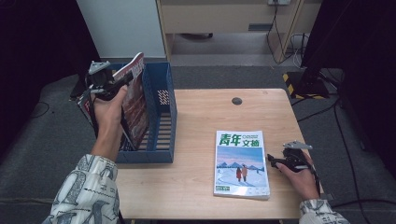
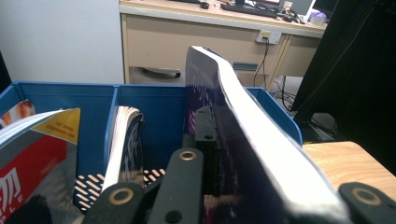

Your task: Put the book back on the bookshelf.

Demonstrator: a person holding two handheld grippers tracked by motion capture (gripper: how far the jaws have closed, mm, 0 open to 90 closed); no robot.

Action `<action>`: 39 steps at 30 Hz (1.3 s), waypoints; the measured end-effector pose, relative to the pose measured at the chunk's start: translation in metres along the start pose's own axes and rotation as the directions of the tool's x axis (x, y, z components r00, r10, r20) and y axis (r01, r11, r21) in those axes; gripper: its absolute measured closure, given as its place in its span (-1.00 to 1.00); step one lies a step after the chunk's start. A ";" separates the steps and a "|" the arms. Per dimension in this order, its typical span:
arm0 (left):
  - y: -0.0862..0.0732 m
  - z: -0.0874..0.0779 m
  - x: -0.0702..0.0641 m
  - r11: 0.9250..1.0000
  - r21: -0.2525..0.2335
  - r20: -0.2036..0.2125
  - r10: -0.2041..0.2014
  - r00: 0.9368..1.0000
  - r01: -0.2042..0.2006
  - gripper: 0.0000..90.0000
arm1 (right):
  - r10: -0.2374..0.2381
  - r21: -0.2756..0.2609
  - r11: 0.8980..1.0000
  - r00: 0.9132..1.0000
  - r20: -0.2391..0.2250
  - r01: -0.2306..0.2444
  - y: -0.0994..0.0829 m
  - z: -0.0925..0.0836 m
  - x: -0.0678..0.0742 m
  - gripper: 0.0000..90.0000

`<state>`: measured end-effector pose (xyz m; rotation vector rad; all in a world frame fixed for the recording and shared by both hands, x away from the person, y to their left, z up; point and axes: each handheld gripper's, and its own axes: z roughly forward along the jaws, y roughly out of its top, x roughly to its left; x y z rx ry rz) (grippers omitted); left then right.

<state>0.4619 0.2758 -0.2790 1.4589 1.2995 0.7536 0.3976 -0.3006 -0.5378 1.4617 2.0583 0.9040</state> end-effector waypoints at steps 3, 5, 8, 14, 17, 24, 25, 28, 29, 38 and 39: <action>-0.003 0.001 0.000 1.000 0.001 0.006 0.000 1.000 0.000 0.85 | 0.000 0.000 1.000 1.000 0.000 0.000 0.000 0.000 0.000 -0.61; -0.004 0.001 0.000 1.000 0.000 0.007 -0.003 1.000 0.003 0.85 | 0.000 0.000 1.000 1.000 0.000 0.000 0.000 0.000 0.000 -0.61; -0.006 0.002 -0.001 1.000 0.000 0.011 -0.002 1.000 0.002 0.85 | -0.001 0.000 1.000 1.000 0.000 0.001 0.000 0.000 0.000 -0.61; -0.010 0.003 0.000 1.000 -0.001 0.010 0.001 1.000 -0.001 0.85 | 0.001 0.002 1.000 1.000 -0.001 -0.001 0.000 0.000 0.000 -0.61; -0.012 0.003 0.000 1.000 0.001 0.010 0.002 1.000 -0.002 0.85 | 0.002 0.002 1.000 1.000 -0.002 -0.002 0.000 0.000 0.000 -0.61; -0.017 0.004 -0.001 1.000 -0.002 0.011 0.000 1.000 0.000 0.85 | 0.002 0.002 1.000 1.000 -0.001 -0.002 0.000 0.000 0.000 -0.61; -0.018 0.004 0.000 1.000 -0.002 0.012 0.000 1.000 0.000 0.85 | 0.003 0.002 1.000 1.000 -0.002 -0.003 0.000 0.000 0.000 -0.61; -0.021 0.005 0.000 1.000 0.001 0.011 0.000 1.000 0.000 0.85 | 0.003 0.002 1.000 1.000 -0.001 -0.003 0.000 0.000 0.000 -0.61; -0.022 0.005 0.000 1.000 0.002 0.011 -0.001 1.000 0.001 0.85 | 0.003 0.002 1.000 1.000 -0.001 -0.003 0.000 0.000 0.000 -0.61; -0.030 0.007 -0.001 1.000 0.002 0.012 0.002 1.000 -0.002 0.85 | 0.001 0.003 1.000 1.000 -0.001 -0.001 0.000 0.000 0.000 -0.61; -0.031 0.007 -0.001 1.000 0.004 0.012 0.005 1.000 -0.005 0.85 | -0.001 0.003 1.000 1.000 -0.001 0.001 0.000 0.000 0.000 -0.61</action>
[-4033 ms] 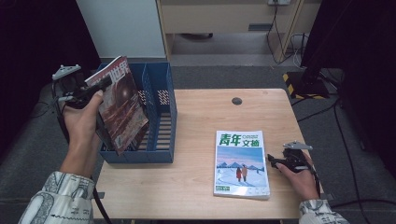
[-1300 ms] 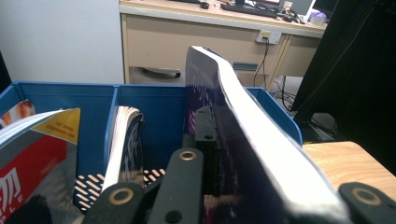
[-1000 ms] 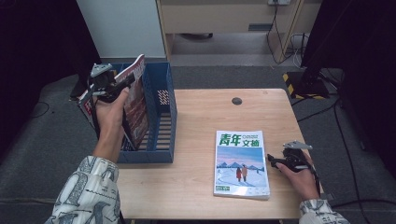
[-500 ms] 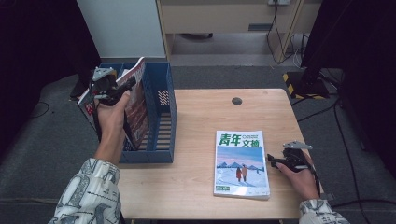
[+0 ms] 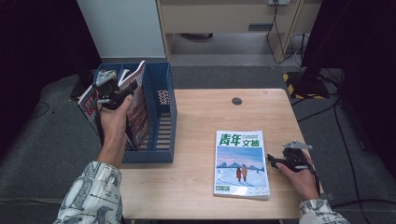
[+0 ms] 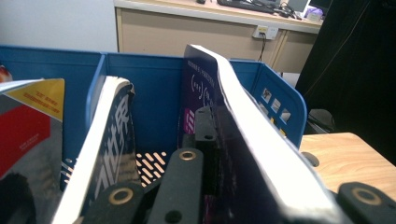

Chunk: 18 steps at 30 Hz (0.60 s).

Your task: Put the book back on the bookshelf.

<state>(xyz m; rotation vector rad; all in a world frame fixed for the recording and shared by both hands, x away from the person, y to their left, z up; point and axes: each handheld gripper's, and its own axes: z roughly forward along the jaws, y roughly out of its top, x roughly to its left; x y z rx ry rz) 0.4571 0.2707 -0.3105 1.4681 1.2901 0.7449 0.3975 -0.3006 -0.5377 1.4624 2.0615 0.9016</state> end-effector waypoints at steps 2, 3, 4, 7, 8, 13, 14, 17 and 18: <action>-0.002 0.001 0.000 1.000 -0.001 0.001 0.001 1.000 -0.001 0.85 | -0.001 0.000 1.000 1.000 0.001 0.001 0.000 0.000 0.000 -0.61; -0.003 0.001 0.000 1.000 -0.002 0.002 -0.002 1.000 0.002 0.85 | -0.001 -0.002 1.000 1.000 0.003 0.001 0.000 0.000 0.000 -0.61; -0.003 0.001 0.001 1.000 -0.003 0.002 -0.003 1.000 0.003 0.85 | -0.002 -0.001 1.000 1.000 0.003 0.002 0.000 0.000 0.000 -0.61; -0.005 0.001 0.002 1.000 -0.004 0.000 -0.005 1.000 0.005 0.85 | -0.002 0.001 1.000 1.000 0.001 0.002 0.000 0.000 0.000 -0.61; -0.005 0.001 0.002 1.000 -0.004 -0.001 -0.005 1.000 0.005 0.85 | 0.004 -0.001 1.000 1.000 0.004 -0.004 0.000 0.000 0.000 -0.61; -0.008 0.001 0.002 1.000 -0.010 0.002 -0.005 1.000 0.005 0.85 | 0.002 -0.002 1.000 1.000 0.004 -0.002 0.000 0.001 0.000 -0.62; -0.008 0.001 0.002 1.000 -0.011 0.002 -0.006 1.000 0.006 0.85 | 0.003 -0.001 1.000 1.000 0.005 -0.003 0.000 0.001 0.000 -0.62; -0.011 0.002 0.001 1.000 -0.007 0.000 -0.004 1.000 0.004 0.85 | 0.002 0.002 1.000 1.000 0.003 -0.002 0.000 0.000 0.000 -0.62; -0.012 0.002 0.001 1.000 -0.007 0.001 -0.005 1.000 0.005 0.85 | 0.004 0.001 1.000 1.000 0.004 -0.004 0.000 0.000 0.001 -0.62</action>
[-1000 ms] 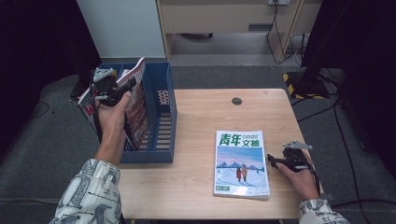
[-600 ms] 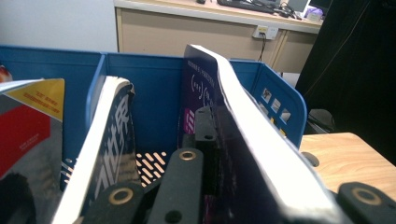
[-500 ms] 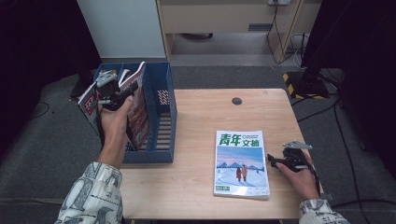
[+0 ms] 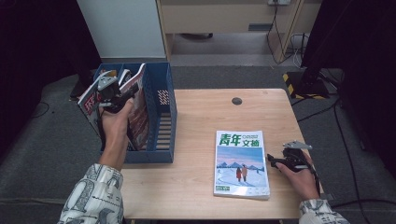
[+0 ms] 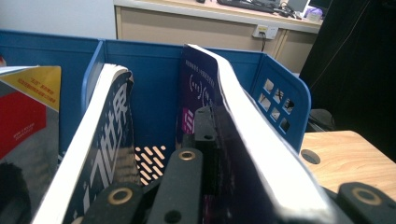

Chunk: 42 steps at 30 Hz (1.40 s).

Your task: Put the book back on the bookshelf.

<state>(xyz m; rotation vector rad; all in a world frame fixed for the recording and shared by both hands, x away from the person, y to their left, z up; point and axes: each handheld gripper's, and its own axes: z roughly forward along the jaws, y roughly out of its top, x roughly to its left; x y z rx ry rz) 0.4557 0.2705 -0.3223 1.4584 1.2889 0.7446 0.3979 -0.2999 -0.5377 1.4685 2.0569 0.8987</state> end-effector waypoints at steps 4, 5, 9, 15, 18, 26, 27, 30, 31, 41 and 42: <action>-0.005 0.002 0.001 1.000 0.008 0.000 -0.004 1.000 0.004 0.85 | -0.003 0.000 1.000 1.000 0.000 0.003 0.000 0.000 0.000 -0.62; -0.006 0.002 0.001 1.000 0.011 -0.004 -0.004 1.000 0.004 0.85 | -0.002 -0.001 1.000 1.000 0.000 0.002 0.000 0.000 0.000 -0.62; -0.011 0.003 0.002 1.000 0.023 -0.007 -0.001 1.000 0.001 0.85 | -0.002 0.001 1.000 1.000 -0.001 0.002 0.000 0.000 0.000 -0.62; -0.011 0.001 0.000 0.999 0.043 -0.028 0.027 0.999 -0.025 0.84 | 0.000 0.001 1.000 1.000 0.000 0.000 0.000 0.000 0.000 -0.62; -0.012 0.000 0.000 0.999 0.040 -0.029 0.033 0.999 -0.032 0.84 | 0.001 0.002 1.000 1.000 0.000 -0.001 0.000 0.000 0.000 -0.62; -0.013 -0.003 0.001 0.998 0.053 -0.031 0.017 0.999 -0.015 0.83 | 0.000 0.001 1.000 1.000 0.000 0.000 0.000 0.000 0.000 -0.62; -0.013 -0.004 0.000 0.998 0.063 -0.033 0.022 0.999 -0.020 0.82 | 0.001 0.001 1.000 1.000 0.000 -0.001 0.000 0.000 0.000 -0.62; -0.014 -0.004 -0.002 0.994 0.101 -0.031 0.048 0.998 -0.044 0.80 | 0.002 0.002 1.000 1.000 0.000 -0.002 0.000 0.000 0.000 -0.62; -0.014 -0.004 -0.002 0.993 0.113 -0.025 0.049 0.999 -0.046 0.80 | 0.002 0.001 1.000 1.000 0.001 -0.002 0.000 0.000 0.000 -0.62; -0.018 -0.003 0.000 0.989 0.145 -0.018 0.038 0.999 -0.035 0.75 | 0.002 0.002 1.000 1.000 0.001 -0.002 0.000 0.000 0.000 -0.62; -0.018 -0.003 0.001 0.989 0.144 -0.017 0.029 0.999 -0.026 0.73 | 0.002 0.001 1.000 1.000 0.001 -0.002 0.000 0.000 0.000 -0.62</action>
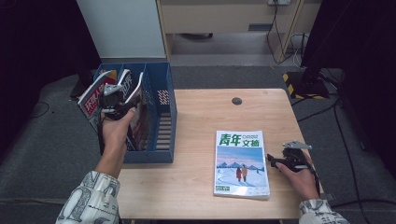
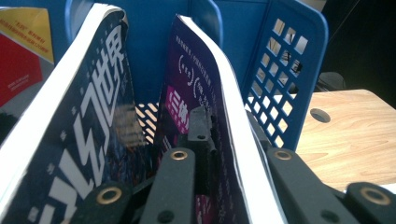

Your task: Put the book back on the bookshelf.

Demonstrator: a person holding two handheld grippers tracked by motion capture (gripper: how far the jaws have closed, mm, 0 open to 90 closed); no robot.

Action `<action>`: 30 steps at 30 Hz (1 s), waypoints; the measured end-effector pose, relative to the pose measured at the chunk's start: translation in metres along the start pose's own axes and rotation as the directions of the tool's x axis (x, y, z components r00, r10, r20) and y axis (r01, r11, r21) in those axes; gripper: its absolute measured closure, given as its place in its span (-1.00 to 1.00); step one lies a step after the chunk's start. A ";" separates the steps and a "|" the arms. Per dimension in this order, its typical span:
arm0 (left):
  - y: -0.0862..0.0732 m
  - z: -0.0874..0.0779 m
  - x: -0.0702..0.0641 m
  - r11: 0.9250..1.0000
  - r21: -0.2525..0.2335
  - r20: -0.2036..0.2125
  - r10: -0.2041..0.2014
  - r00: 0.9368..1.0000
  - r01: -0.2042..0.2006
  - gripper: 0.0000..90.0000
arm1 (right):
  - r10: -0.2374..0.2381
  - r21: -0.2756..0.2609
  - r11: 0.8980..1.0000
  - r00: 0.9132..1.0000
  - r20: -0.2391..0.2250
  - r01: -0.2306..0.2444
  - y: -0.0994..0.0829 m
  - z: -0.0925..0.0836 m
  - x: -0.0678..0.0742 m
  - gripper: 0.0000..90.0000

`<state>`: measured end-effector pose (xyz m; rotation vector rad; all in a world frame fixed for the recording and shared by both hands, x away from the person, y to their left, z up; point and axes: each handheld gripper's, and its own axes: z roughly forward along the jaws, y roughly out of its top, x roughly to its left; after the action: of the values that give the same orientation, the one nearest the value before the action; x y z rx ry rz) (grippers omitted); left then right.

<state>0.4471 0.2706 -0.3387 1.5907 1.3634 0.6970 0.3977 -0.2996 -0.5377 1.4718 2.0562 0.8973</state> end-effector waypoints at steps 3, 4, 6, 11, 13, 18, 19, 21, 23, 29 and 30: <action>-0.001 -0.001 0.003 1.000 0.002 -0.004 -0.002 1.000 0.002 0.71 | 0.001 0.000 1.000 1.000 0.001 -0.001 0.000 0.000 0.000 -0.62; -0.001 -0.001 0.003 1.000 0.005 -0.005 0.004 1.000 -0.004 0.72 | 0.000 -0.001 1.000 1.000 0.000 0.000 0.000 0.000 0.000 -0.62; -0.001 -0.002 0.004 1.000 0.007 0.001 0.013 1.000 -0.013 0.80 | 0.001 0.000 1.000 1.000 0.001 -0.001 0.000 0.000 0.000 -0.62; 0.000 -0.005 0.005 1.000 -0.002 0.013 0.011 1.000 -0.011 0.85 | 0.001 0.000 1.000 1.000 0.000 -0.001 0.000 0.000 0.000 -0.62; -0.001 -0.006 0.005 1.000 -0.006 0.029 -0.005 1.000 0.006 0.85 | 0.000 0.000 1.000 1.000 0.000 0.000 0.000 0.000 0.000 -0.62; -0.001 -0.006 0.005 1.000 -0.025 0.054 -0.018 0.998 0.020 0.85 | 0.001 -0.004 1.000 1.000 0.001 -0.001 0.000 0.000 0.000 -0.62; -0.001 -0.006 0.005 0.999 -0.025 0.058 -0.024 0.998 0.026 0.86 | 0.002 -0.004 1.000 1.000 0.001 -0.002 0.000 0.000 0.000 -0.62; -0.002 -0.006 0.005 0.999 -0.033 0.064 -0.039 0.997 0.041 0.86 | 0.001 -0.004 1.000 1.000 0.000 -0.001 0.000 0.000 0.000 -0.62; -0.002 -0.007 0.005 0.998 -0.044 0.063 -0.041 0.997 0.044 0.86 | 0.001 -0.004 1.000 1.000 0.001 -0.001 0.000 0.000 0.000 -0.62; -0.002 -0.006 0.005 0.997 -0.068 0.043 -0.034 0.998 0.037 0.86 | 0.000 -0.004 1.000 1.000 0.000 0.000 0.000 0.000 0.000 -0.62; -0.002 -0.006 0.005 0.997 -0.075 0.039 -0.034 0.999 0.037 0.86 | 0.001 -0.004 1.000 1.000 0.000 -0.001 0.000 0.000 0.000 -0.62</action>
<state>0.4421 0.2775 -0.3387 1.5092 1.3196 0.6855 0.3981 -0.2994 -0.5380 1.4704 2.0527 0.9015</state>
